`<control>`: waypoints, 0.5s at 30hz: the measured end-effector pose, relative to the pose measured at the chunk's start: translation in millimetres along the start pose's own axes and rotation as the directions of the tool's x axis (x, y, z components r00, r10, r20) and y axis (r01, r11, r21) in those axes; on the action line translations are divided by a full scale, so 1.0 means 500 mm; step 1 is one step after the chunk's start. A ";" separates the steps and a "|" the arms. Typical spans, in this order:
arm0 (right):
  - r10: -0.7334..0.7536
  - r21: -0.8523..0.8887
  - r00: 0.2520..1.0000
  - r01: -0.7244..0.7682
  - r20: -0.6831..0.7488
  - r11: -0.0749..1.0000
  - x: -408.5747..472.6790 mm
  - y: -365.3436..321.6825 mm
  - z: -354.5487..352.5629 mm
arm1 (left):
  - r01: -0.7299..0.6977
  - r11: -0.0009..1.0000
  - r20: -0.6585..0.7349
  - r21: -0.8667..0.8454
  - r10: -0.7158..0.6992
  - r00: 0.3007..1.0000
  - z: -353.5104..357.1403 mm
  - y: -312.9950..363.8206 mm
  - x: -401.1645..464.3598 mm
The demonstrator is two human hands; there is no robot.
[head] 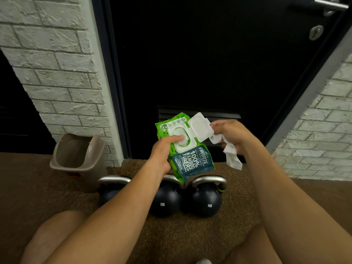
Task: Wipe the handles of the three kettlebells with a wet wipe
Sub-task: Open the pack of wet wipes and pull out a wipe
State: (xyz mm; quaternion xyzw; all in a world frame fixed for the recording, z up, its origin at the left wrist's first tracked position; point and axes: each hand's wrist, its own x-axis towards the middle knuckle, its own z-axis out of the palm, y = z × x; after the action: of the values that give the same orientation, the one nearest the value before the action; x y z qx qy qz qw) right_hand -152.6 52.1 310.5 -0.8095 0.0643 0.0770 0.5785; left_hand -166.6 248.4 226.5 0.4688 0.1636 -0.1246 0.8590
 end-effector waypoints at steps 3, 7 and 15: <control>-0.117 0.062 0.990 0.112 0.084 0.992 -0.004 -0.008 0.019 | -0.032 0.999 -0.011 0.028 0.032 0.999 0.004 -0.009 0.013; -0.227 -0.174 0.963 0.250 0.144 0.953 -0.003 -0.006 0.048 | -0.074 0.997 0.016 -0.006 0.074 0.997 0.025 -0.017 0.021; -0.204 -0.460 0.977 0.209 0.062 0.863 0.029 0.018 0.041 | -0.075 0.997 0.068 0.011 0.074 0.995 0.045 -0.039 0.060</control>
State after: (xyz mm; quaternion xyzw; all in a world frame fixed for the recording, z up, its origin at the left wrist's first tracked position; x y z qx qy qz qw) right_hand -141.2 68.5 292.5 -0.9258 -0.0463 0.0324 0.3737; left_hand -142.7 217.0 211.0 0.4758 0.1162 -0.1092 0.8650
